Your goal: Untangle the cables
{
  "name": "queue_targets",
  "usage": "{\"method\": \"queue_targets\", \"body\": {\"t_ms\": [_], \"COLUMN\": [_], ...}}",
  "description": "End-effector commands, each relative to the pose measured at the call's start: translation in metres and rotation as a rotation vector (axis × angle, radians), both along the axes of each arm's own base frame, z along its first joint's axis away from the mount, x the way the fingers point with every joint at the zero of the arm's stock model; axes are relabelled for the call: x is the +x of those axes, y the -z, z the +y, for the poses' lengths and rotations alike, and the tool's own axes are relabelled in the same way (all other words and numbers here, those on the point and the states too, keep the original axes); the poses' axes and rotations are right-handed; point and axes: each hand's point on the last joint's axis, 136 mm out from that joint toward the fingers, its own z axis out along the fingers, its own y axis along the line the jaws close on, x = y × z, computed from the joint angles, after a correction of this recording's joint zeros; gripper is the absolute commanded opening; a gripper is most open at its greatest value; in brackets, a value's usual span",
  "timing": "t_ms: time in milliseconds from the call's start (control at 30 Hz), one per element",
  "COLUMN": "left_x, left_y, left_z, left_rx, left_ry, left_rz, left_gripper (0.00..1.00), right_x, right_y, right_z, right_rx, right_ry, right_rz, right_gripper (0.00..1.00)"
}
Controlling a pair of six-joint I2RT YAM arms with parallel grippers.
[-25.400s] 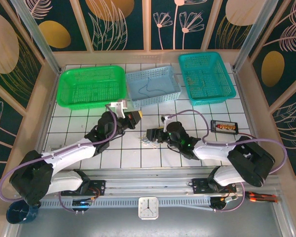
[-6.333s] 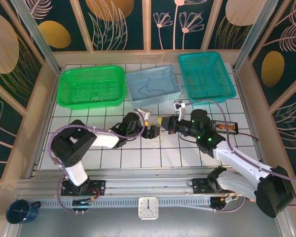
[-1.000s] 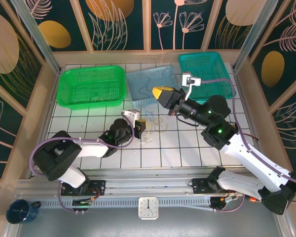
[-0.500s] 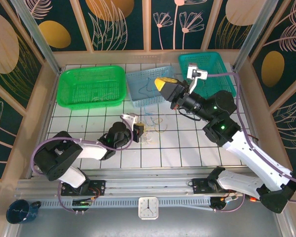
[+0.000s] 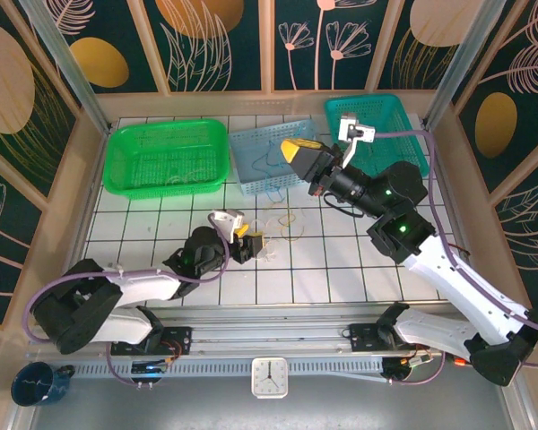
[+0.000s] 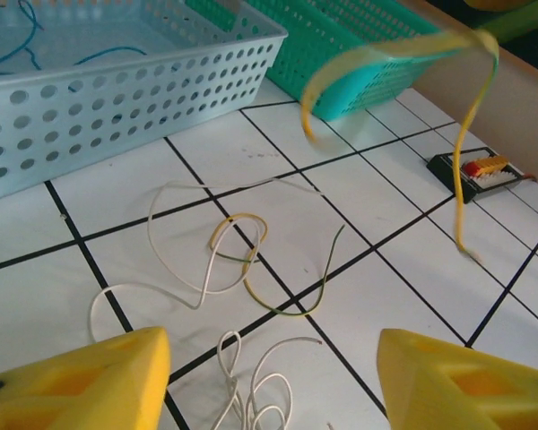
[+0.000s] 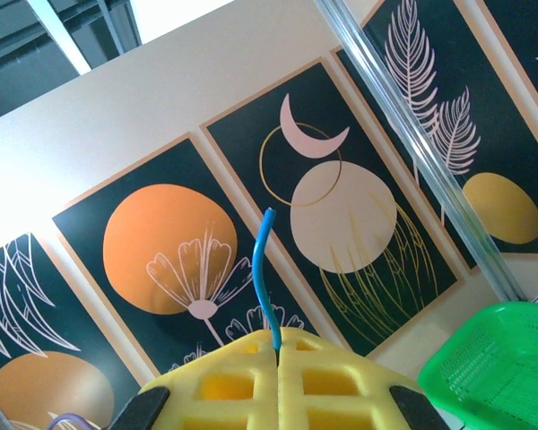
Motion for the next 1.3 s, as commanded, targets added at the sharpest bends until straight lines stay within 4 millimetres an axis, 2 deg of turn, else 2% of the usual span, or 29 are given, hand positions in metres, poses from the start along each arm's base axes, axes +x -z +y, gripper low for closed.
{"method": "queue_targets", "body": {"t_ms": [0, 167, 367, 733, 1100, 1267], "left_x": [0.000, -0.002, -0.006, -0.011, 0.004, 0.005], "left_y": [-0.012, -0.033, -0.043, -0.048, -0.046, -0.038], "left_z": [-0.004, -0.025, -0.046, -0.044, -0.036, -0.040], "left_rx": [0.021, 0.003, -0.031, -0.026, -0.010, -0.010], "left_ry": [0.027, 0.132, 0.234, 0.248, 0.157, 0.171], "left_rz": [-0.043, -0.075, -0.060, -0.069, -0.097, -0.084], "left_gripper": [0.65, 0.69, 0.72, 0.74, 0.75, 0.76], "right_x": [0.002, 0.002, 0.003, 0.007, 0.003, -0.002], "right_y": [0.001, 0.010, 0.019, 0.022, 0.016, 0.011], "right_z": [0.001, 0.006, 0.010, 0.012, 0.014, 0.014], "right_rx": [-0.008, -0.019, -0.020, -0.030, -0.012, 0.003], "right_ry": [0.003, -0.027, -0.047, -0.037, -0.062, -0.080], "right_rz": [-0.027, -0.006, 0.021, 0.024, 0.018, 0.016], "right_gripper": [0.00, 0.00, 0.00, 0.00, 0.00, 0.00]}}
